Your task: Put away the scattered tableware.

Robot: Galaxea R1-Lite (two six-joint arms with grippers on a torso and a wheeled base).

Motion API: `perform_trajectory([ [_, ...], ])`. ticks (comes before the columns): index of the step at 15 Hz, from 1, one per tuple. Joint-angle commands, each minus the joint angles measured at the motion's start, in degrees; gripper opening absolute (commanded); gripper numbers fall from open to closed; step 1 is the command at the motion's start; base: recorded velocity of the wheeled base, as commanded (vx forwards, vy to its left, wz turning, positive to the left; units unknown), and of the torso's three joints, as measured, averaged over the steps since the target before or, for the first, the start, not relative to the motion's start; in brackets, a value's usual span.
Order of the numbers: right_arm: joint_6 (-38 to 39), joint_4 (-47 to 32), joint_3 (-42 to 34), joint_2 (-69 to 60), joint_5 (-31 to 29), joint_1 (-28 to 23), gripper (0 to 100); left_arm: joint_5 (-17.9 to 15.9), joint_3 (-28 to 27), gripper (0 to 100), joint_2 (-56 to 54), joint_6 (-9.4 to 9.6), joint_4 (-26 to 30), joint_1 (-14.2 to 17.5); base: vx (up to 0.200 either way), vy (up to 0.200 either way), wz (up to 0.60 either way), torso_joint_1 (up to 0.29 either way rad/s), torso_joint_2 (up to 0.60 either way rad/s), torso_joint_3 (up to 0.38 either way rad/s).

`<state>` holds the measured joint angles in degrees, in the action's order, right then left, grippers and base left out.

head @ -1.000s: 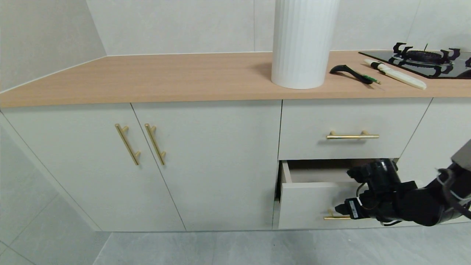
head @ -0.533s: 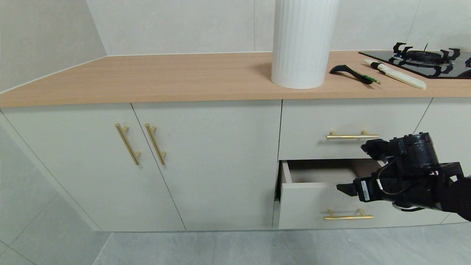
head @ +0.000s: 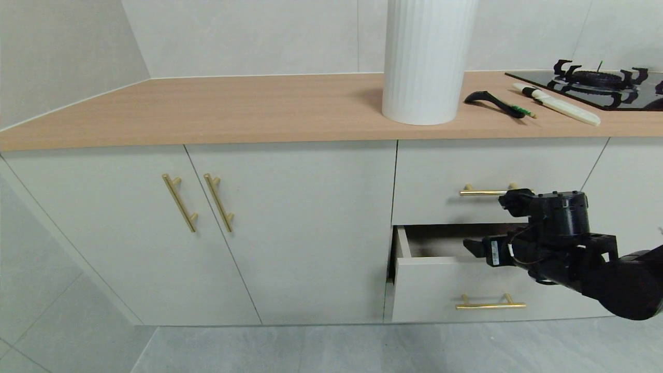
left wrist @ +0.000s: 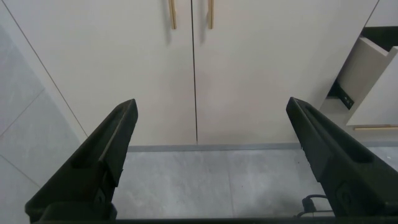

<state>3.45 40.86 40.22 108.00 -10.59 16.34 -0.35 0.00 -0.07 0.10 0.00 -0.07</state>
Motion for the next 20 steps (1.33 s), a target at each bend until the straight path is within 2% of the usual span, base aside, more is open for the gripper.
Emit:
perform_trajectory([
  [1, 0.2, 2.7, -0.8, 6.2, -0.7, -0.3, 100, 0.0, 0.0, 100, 0.1, -0.01, 0.0, 0.0, 0.000, 0.000, 0.00, 0.000, 0.00, 0.000],
  [12, 0.0, -0.7, -0.7, 5.1, -1.2, -0.3, 100, 0.0, 0.0, 100, 0.1, -0.01, 0.0, 0.0, 0.000, 0.000, 0.00, 0.000, 0.00, 0.000],
  [20, -0.5, -20.4, 1.4, -3.0, 0.3, 0.1, 100, -0.1, 0.0, 100, 0.1, -0.01, 0.0, 0.0, 0.000, 0.000, 0.00, 0.000, 0.00, 0.000],
])
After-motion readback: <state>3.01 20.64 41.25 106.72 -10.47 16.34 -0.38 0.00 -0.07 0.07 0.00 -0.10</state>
